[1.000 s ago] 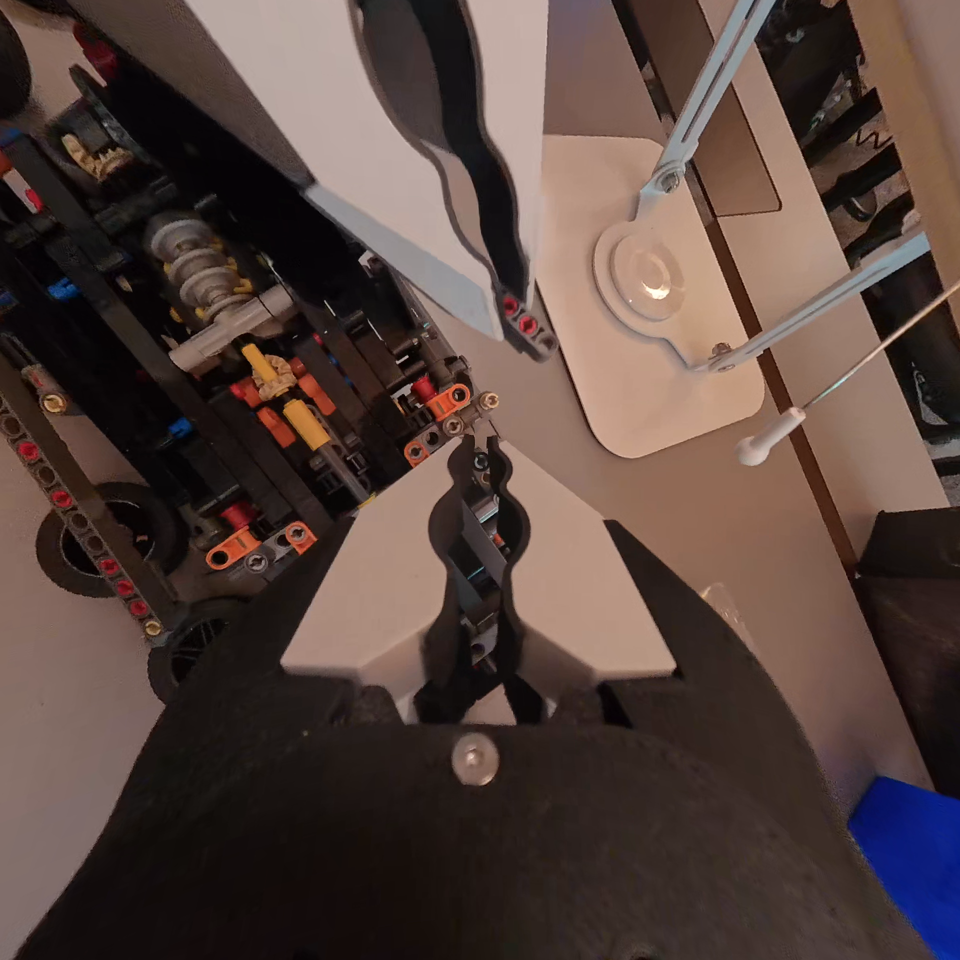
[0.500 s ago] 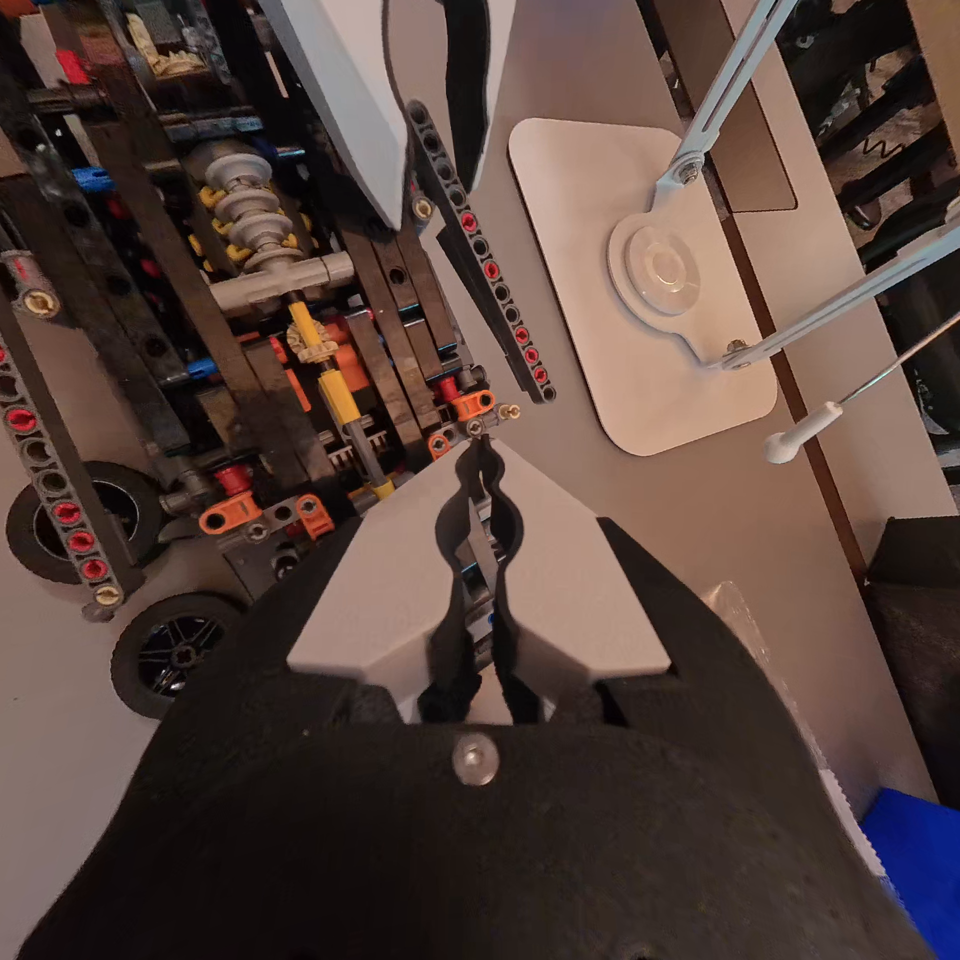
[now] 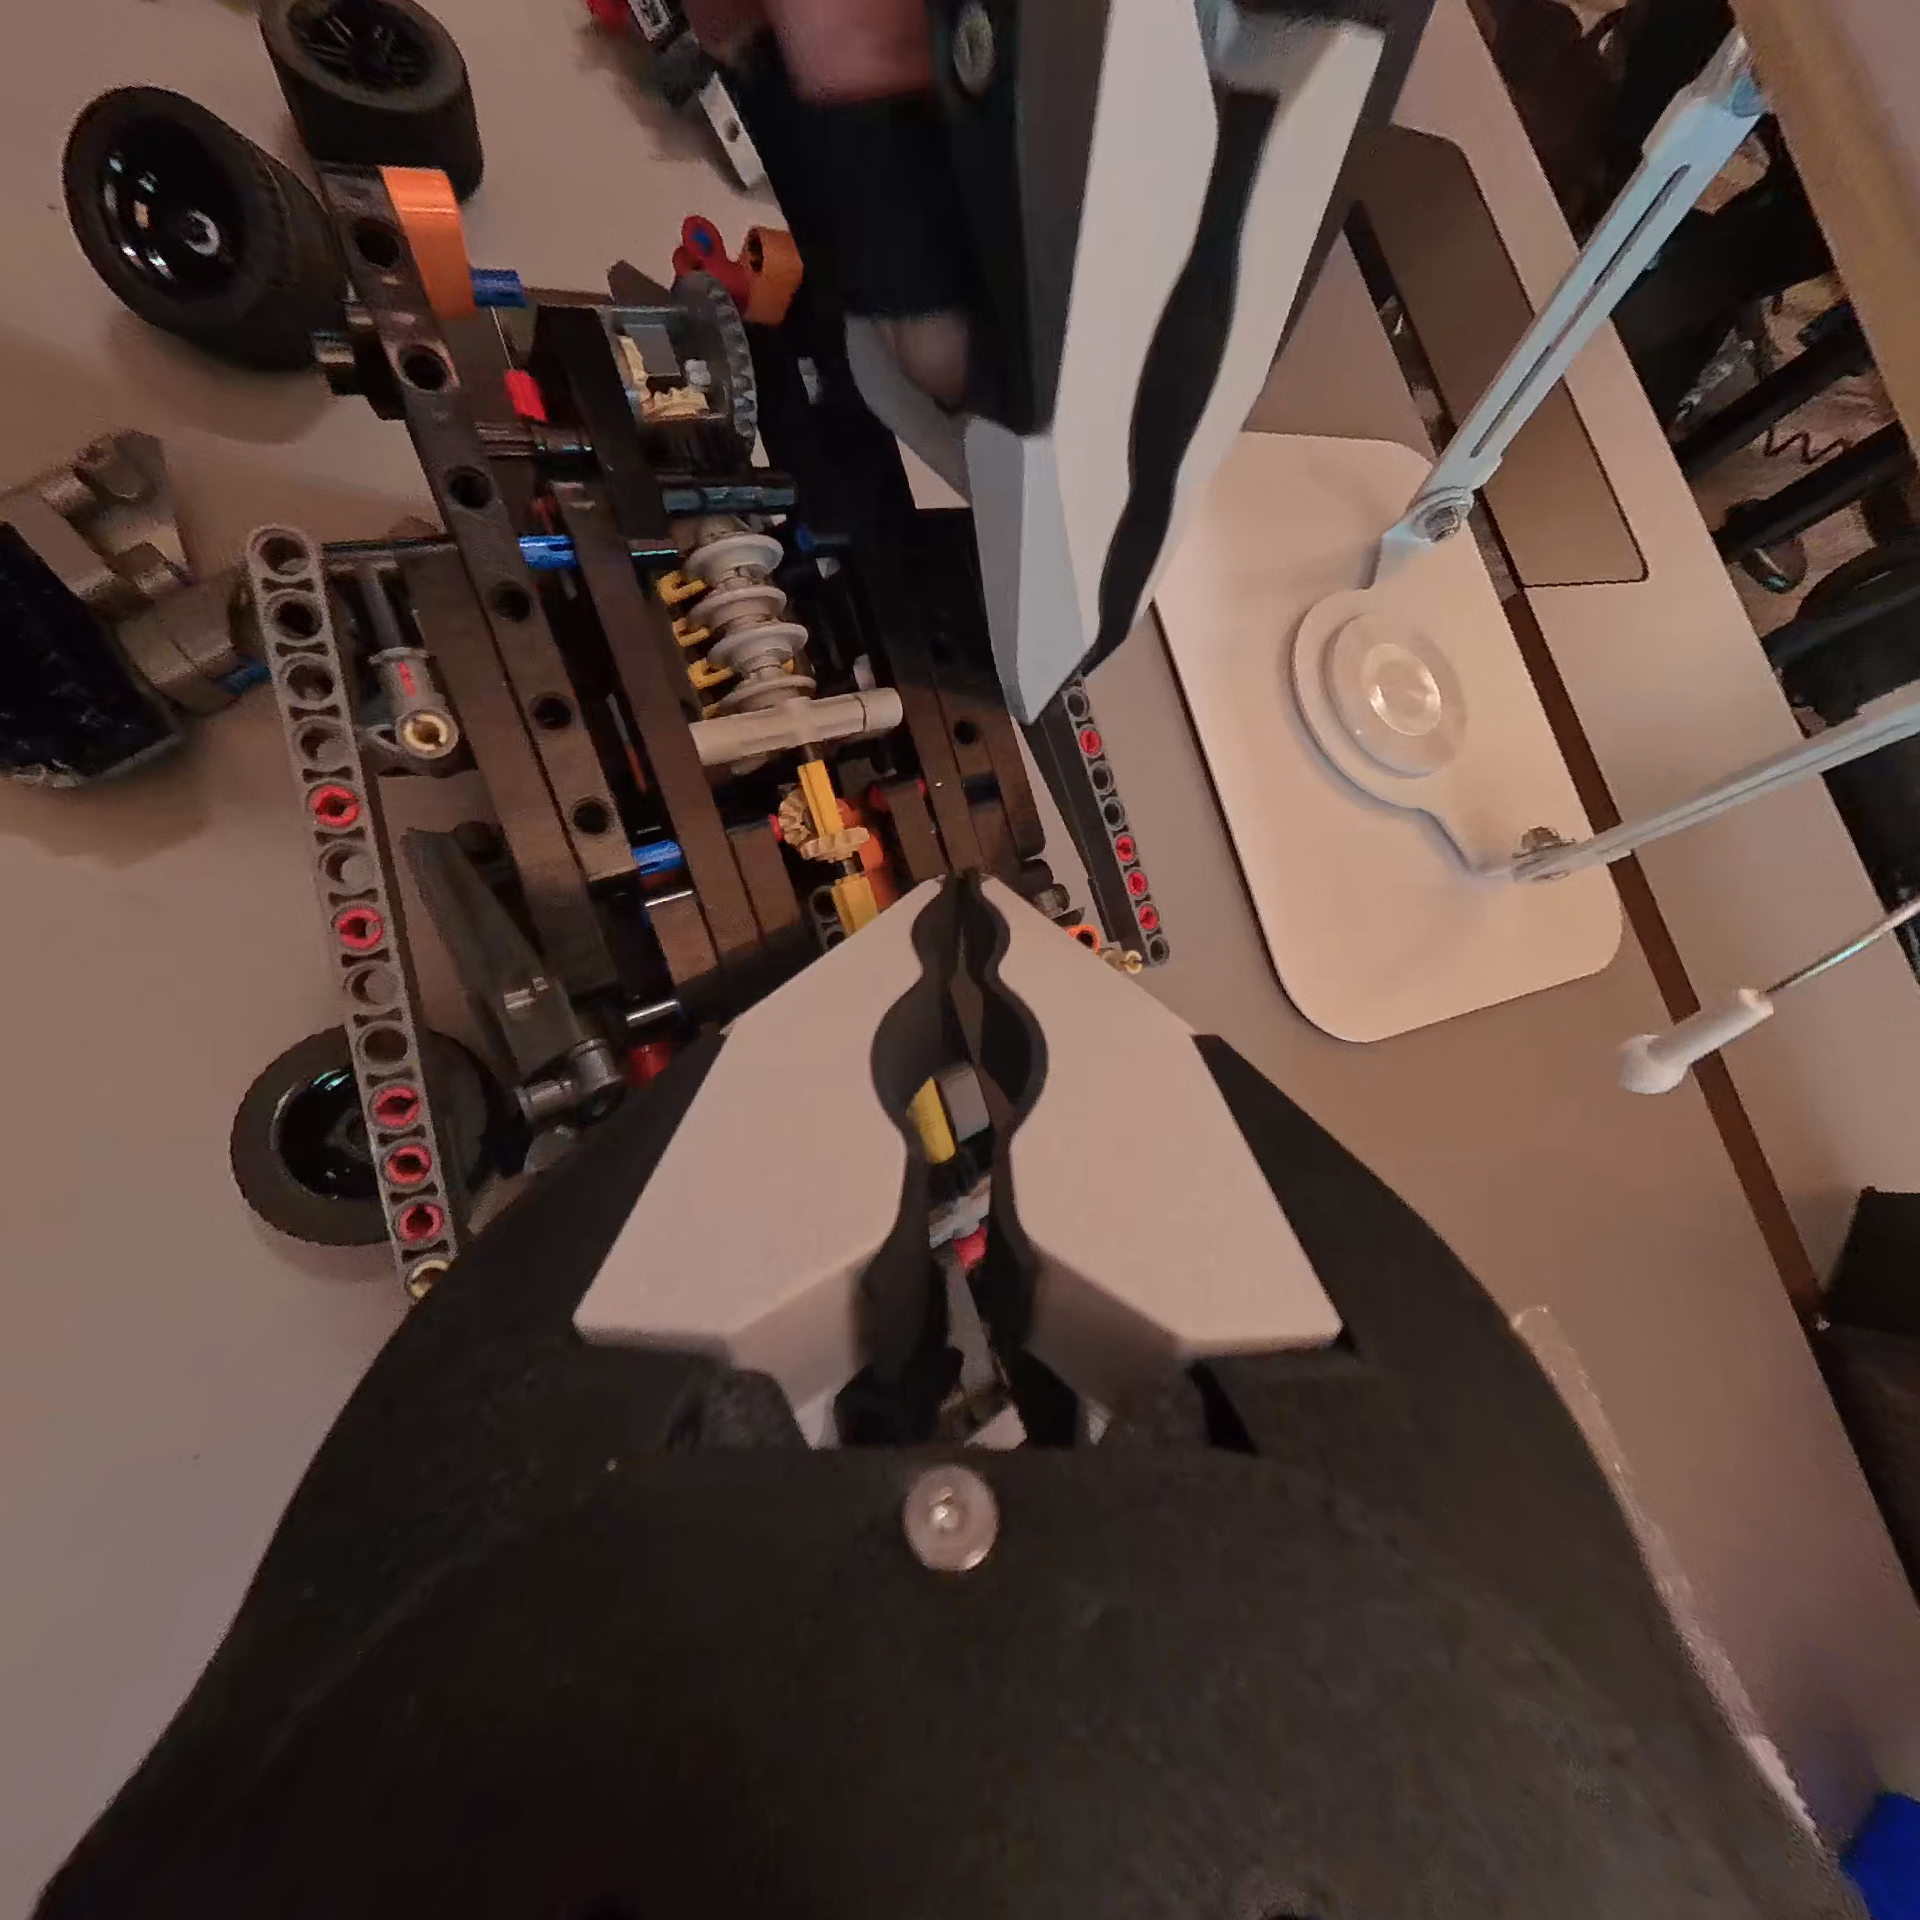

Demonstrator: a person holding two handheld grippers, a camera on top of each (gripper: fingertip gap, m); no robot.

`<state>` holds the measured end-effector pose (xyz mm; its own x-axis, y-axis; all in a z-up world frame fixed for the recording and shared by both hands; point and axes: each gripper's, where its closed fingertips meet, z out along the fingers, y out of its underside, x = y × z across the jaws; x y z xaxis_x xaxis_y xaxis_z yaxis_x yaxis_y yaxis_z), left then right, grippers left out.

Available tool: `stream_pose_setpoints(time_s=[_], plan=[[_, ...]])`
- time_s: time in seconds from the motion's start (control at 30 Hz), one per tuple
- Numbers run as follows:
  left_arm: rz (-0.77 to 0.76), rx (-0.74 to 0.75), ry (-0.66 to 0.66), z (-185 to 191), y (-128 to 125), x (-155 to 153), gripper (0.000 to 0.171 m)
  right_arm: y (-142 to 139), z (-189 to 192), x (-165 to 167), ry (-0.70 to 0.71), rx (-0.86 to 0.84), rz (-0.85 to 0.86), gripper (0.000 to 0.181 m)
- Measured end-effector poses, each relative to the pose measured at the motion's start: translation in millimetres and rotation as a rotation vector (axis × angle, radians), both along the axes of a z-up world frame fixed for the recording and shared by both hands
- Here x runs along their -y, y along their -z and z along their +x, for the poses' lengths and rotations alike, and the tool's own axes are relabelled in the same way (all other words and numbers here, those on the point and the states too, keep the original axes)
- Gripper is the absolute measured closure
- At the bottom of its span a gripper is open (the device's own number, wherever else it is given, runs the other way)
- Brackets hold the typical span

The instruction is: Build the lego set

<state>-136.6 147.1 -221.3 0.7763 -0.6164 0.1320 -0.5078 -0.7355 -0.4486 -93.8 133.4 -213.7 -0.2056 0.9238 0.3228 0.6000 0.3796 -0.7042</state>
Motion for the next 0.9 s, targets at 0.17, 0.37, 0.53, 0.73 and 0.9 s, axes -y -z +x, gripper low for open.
stream_pose_setpoints(time_s=[0.17,0.37,0.53,0.73,0.9], plan=[[-0.01,-0.066,0.022,-3.3,3.6,-3.0,0.166,1.6,-0.2,1.6,0.008,-0.003,0.022,0.181],[0.059,-0.145,0.002,-12.9,-8.1,-7.8,0.167,5.3,-2.9,-3.1,0.031,0.021,0.067,0.181],[0.013,-0.146,-0.105,-32.8,-2.2,-11.7,0.166,11.1,-2.9,0.5,0.021,0.026,0.055,0.181],[0.019,-0.283,0.056,-28.2,-4.7,-2.5,0.166,8.0,-4.6,2.2,0.019,0.009,0.057,0.181],[0.048,-0.393,0.171,-25.2,-6.9,2.8,0.166,-1.4,-22.9,15.1,-0.016,-0.032,0.1,0.181]])
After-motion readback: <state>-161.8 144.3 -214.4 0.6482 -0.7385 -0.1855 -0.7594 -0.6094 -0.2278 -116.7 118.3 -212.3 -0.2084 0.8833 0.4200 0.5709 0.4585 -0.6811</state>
